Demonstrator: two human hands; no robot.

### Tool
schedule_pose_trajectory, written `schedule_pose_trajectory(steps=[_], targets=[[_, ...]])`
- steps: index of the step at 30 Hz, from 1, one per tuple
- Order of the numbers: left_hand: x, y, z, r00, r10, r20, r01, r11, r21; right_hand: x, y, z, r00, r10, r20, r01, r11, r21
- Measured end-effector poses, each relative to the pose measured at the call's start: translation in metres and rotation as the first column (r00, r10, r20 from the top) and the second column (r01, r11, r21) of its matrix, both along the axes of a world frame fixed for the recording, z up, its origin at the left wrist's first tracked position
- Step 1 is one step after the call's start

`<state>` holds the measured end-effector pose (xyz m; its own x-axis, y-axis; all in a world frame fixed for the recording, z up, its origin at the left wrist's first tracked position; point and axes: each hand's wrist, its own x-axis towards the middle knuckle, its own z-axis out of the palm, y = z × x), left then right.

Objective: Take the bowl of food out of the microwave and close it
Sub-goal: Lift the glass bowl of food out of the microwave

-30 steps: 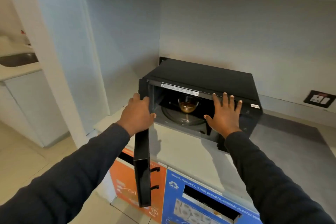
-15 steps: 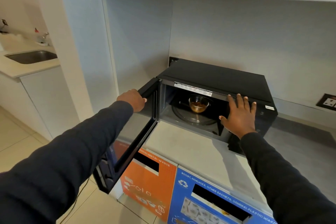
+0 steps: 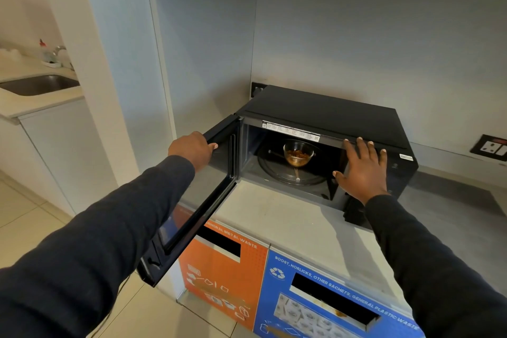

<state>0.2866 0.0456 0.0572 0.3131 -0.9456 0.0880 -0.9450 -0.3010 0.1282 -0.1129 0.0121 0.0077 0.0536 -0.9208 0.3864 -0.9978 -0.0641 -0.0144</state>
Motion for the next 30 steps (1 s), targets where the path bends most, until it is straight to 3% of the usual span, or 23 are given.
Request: schedule_pose_trajectory(steps=[6,11,14,17,19,24,28,30], targets=[[0.0,0.0,-0.002,1.0,0.01,0.003,-0.01,1.0,-0.005,-0.002,0.0,-0.002,1.0,0.008,-0.008,-0.008,1.0,-0.005],[0.004,0.0,-0.011,0.997,-0.046,0.063,0.052,0.994,-0.096,-0.003,-0.001,-0.004,1.0,0.011,-0.017,-0.012,1.0,-0.01],[0.001,0.004,-0.019,0.962,-0.135,0.236,0.178,0.969,-0.171,-0.002,0.0,-0.006,1.0,0.019,-0.011,-0.019,1.0,-0.019],[-0.003,0.006,-0.029,0.85,-0.216,0.48,0.328,0.93,-0.163,0.0,0.005,-0.012,1.0,0.022,0.001,-0.022,0.999,-0.037],[-0.008,0.008,-0.038,0.793,-0.283,0.54,0.427,0.89,-0.16,0.004,0.011,-0.021,0.998,0.038,0.042,-0.036,0.998,-0.047],[-0.026,0.012,-0.084,0.746,-0.444,0.496,0.541,0.839,-0.063,0.017,0.029,-0.056,0.987,0.071,0.141,-0.073,0.997,0.002],[-0.04,0.01,-0.125,0.7,-0.622,0.351,0.617,0.774,0.143,0.024,0.038,-0.084,0.965,0.093,0.244,-0.12,0.988,0.099],[-0.05,0.009,-0.141,0.731,-0.639,0.239,0.615,0.769,0.175,0.028,0.041,-0.096,0.94,0.097,0.328,-0.151,0.978,0.144]])
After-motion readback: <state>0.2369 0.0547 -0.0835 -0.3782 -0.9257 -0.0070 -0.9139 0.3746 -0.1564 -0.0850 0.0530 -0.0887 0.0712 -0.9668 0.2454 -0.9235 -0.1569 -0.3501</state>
